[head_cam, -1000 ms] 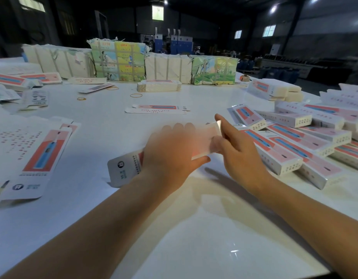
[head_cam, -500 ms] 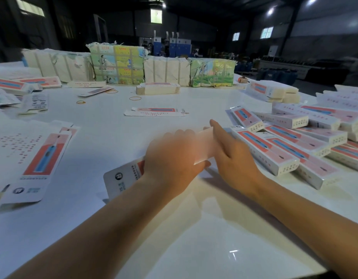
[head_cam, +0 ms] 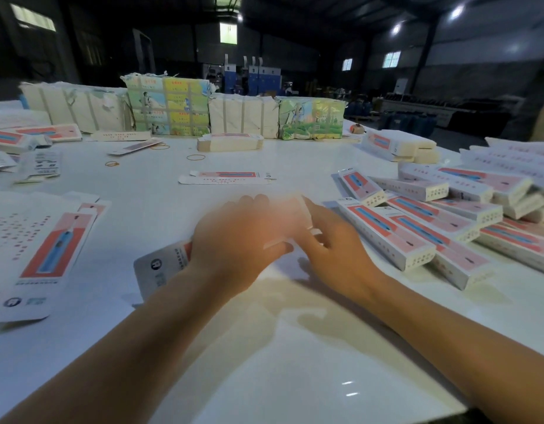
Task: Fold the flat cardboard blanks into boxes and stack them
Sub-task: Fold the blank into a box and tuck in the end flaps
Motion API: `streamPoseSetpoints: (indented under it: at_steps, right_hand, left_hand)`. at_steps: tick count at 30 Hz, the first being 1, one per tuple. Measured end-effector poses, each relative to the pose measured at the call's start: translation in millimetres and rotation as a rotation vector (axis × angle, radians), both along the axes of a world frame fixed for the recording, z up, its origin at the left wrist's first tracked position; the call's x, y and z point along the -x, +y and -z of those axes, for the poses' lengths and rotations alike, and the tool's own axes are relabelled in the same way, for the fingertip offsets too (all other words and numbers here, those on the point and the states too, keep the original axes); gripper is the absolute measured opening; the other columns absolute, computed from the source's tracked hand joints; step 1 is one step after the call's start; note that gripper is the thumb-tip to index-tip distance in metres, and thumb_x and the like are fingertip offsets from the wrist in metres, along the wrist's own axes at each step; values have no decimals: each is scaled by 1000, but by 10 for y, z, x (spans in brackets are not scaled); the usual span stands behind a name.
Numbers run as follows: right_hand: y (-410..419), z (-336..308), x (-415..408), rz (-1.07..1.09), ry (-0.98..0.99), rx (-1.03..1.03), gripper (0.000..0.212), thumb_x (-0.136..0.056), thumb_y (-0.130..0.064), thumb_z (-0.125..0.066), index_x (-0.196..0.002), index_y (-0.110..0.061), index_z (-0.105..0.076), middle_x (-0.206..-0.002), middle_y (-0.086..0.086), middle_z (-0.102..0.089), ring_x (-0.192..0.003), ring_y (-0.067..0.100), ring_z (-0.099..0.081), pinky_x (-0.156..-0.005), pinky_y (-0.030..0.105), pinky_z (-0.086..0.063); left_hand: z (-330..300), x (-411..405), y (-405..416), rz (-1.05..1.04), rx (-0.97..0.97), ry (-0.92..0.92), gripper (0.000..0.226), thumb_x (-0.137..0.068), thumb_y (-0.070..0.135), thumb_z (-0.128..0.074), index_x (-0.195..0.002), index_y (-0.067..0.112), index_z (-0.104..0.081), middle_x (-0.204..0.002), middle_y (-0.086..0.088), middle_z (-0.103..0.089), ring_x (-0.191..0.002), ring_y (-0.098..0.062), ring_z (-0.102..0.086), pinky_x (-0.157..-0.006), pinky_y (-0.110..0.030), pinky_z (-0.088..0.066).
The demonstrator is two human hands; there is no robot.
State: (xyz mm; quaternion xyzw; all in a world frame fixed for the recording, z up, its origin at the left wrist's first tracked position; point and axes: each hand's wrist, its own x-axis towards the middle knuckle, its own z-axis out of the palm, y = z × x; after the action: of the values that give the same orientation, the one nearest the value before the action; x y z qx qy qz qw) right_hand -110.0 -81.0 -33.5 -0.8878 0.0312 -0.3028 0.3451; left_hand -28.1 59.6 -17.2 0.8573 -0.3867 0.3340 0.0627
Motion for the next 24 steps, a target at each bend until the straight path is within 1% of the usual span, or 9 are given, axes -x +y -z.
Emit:
streamPoseSetpoints:
  at_steps: [3,5,8,11,13,16,19,21,24]
  right_hand:
    - [-19,-54,61,-126,18,102,76,-84,-32,-54,-148,-32,-13,-156,-8,-20,-135,7,-32,-107,24,-34]
    - [-51,-57,85,-197,56,322,77,-85,-26,-58,-148,-23,-14,-158,0,-11,-140,13,-24,-109,26,-29]
    - [-56,-18,54,-172,77,595,69,-83,-12,-67,-143,-4,-34,-146,18,-39,-129,33,-39,-104,40,-38]
    - [-111,-34,18,-101,62,694,64,-83,-19,-69,-139,-3,-42,-132,18,-52,-116,35,-47,-96,43,-39]
    - [-261,-109,16,32,57,713,61,-86,-24,-66,-140,-8,-43,-132,15,-52,-115,34,-45,-93,46,-38]
    - [-674,-453,82,285,-36,580,50,-89,-27,-61,-136,-18,-47,-122,10,-56,-108,31,-47,-86,43,-41]
    - [-1317,-891,250,540,-172,479,33,-88,-24,-60,-121,-19,-57,-111,7,-59,-102,28,-47,-80,35,-40]
    - [-1828,-1086,448,745,-214,477,26,-88,-21,-58,-114,-21,-59,-114,6,-57,-103,27,-46,-82,34,-40]
    - [-2533,-1079,906,1075,57,526,35,-88,-18,-53,-122,-25,-56,-130,11,-47,-112,32,-42,-89,38,-38]
  left_hand:
    - [-13,-132,150,93,-40,81,68,-75,73,-50,-119,22,-47,-102,4,-59,-88,-18,-58,-59,-27,-33]
    - [13,-144,218,222,-35,93,68,-71,71,-56,-111,17,-57,-93,0,-64,-78,-24,-62,-57,-31,-44]
    - [123,-177,197,372,2,23,63,-64,62,-46,-94,10,-66,-75,-3,-65,-62,-28,-62,-48,-37,-51]
    - [207,-280,94,400,50,-100,64,-67,54,-45,-100,4,-67,-89,-13,-66,-76,-36,-63,-61,-46,-53]
    - [251,-337,20,416,149,-140,61,-73,50,-48,-115,6,-60,-107,-18,-62,-93,-41,-57,-75,-53,-48]
    - [339,-403,-92,468,259,-42,50,-78,49,-46,-117,19,-52,-111,-6,-55,-99,-34,-50,-76,-53,-46]
    - [508,-416,-187,528,165,142,39,-74,51,-43,-106,30,-50,-95,10,-51,-86,-25,-53,-64,-48,-51]
    - [575,-422,-228,536,100,215,34,-75,48,-40,-104,31,-48,-84,10,-55,-73,-24,-56,-58,-44,-52]
    - [551,-393,-269,506,74,213,29,-75,45,-39,-99,32,-48,-77,5,-58,-63,-16,-45,-51,-39,-52]
